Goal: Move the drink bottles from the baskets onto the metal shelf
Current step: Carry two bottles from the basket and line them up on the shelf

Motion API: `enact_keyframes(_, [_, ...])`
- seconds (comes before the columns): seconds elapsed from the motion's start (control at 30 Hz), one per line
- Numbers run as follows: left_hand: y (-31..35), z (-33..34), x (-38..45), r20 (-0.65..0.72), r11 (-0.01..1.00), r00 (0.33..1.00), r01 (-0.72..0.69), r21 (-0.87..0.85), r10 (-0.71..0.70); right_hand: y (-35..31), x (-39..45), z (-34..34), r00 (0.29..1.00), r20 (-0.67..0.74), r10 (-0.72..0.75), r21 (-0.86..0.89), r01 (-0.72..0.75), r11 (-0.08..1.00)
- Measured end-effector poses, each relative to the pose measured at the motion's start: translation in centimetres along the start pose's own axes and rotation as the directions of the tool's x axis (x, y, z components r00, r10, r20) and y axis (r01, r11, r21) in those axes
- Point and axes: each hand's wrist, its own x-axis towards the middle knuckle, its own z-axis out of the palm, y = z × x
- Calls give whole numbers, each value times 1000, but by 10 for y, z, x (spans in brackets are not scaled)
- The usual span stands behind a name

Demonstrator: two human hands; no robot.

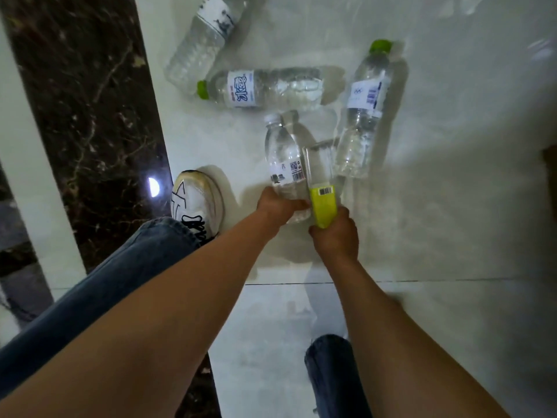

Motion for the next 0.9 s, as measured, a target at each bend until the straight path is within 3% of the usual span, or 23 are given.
enact_keyframes(0.13, [13,-11,-18,61,992,998,22,127,-30,-2,-13,-4,1000,10,-9,73,8,997])
enact_keyframes(0.27, [15,-30,-48,2,972,1000,-16,233,16,-17,-48,-21,997,-23,75,269,-66,961])
enact_keyframes(0.53, [53,-81,-164,-108,930,955,-237,280,276,-68,-150,-94,991,-116,60,492,5,871])
enact_keyframes(0.7, [122,-110,-272,-170,858,858,-427,286,484,-129,-234,-175,960,-269,79,613,107,783])
enact_keyframes(0.9, [214,-146,-407,-222,727,694,-630,273,685,-204,-341,-281,839,-538,-83,540,419,730])
